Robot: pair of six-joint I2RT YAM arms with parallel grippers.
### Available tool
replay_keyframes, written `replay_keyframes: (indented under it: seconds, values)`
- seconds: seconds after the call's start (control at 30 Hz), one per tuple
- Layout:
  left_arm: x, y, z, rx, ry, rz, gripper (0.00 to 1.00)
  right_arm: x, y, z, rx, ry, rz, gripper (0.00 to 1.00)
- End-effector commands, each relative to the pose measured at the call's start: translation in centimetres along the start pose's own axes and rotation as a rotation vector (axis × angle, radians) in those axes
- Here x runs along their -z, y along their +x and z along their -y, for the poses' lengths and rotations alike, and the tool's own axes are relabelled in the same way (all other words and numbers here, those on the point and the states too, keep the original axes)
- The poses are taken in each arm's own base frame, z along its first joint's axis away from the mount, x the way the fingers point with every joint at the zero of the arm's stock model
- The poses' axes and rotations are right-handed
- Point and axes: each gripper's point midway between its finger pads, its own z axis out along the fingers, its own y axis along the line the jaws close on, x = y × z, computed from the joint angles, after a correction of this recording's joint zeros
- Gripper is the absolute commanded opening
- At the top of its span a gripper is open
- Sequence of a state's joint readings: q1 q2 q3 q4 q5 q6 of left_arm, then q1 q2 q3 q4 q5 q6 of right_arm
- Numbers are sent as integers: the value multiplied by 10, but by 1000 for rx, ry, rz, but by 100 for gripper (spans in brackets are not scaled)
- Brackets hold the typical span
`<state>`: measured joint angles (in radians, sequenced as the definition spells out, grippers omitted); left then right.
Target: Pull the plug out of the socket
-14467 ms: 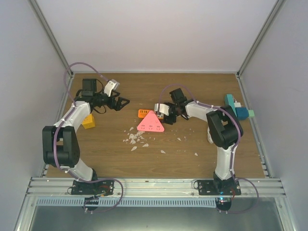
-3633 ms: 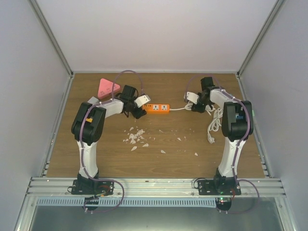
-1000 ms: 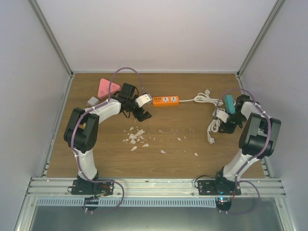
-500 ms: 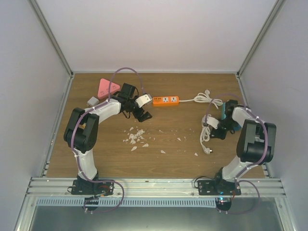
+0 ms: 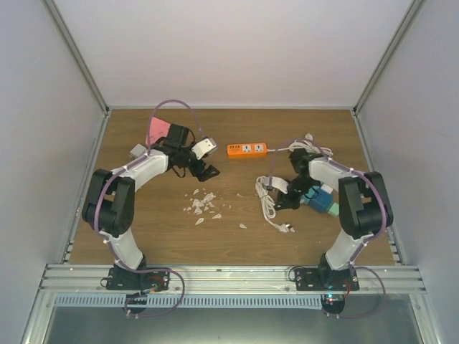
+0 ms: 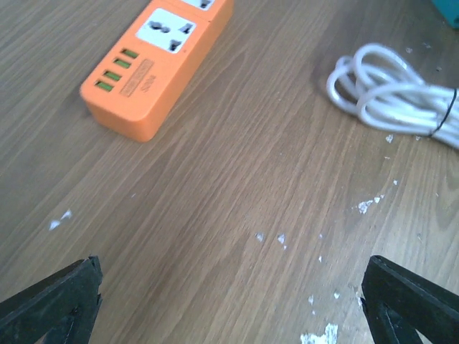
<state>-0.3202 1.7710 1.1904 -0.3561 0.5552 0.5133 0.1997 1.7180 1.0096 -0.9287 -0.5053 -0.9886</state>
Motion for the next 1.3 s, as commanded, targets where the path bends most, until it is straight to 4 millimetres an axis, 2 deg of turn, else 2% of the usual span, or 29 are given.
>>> replay_keyframes:
  seconds: [0.0, 0.17, 0.33, 0.43, 0.57, 0.7, 0.8, 0.93, 1.0, 1.13, 1.27]
  values:
    - [26, -5, -2, 43, 9, 72, 99, -18, -56, -5, 9, -69, 106, 10]
    - [44, 5, -7, 81, -10, 94, 99, -32, -109, 1, 47, -83, 155, 11]
    - [61, 13, -13, 111, -40, 120, 99, -43, -165, 19, 63, -58, 211, 11]
    - [68, 17, -17, 130, -49, 128, 99, -55, -188, 31, 55, -53, 224, 11]
    - [75, 21, -20, 142, -59, 128, 99, -60, -211, 54, 52, -13, 236, 12]
    - [76, 24, -19, 141, -56, 123, 99, -64, -222, 71, 52, 13, 231, 16]
    - [76, 25, -19, 141, -55, 119, 99, -67, -227, 74, 55, 6, 236, 21]
    - [75, 25, -15, 133, -30, 122, 99, -57, -226, 68, 84, 4, 232, 50]
    - [74, 25, -11, 127, -10, 127, 99, -44, -225, 64, 102, 16, 244, 62]
    - [70, 22, 2, 99, 48, 133, 99, -1, -220, 56, 133, 34, 287, 78]
    - [60, 22, 22, 52, 102, 117, 99, 27, -193, 58, 142, 68, 284, 88]
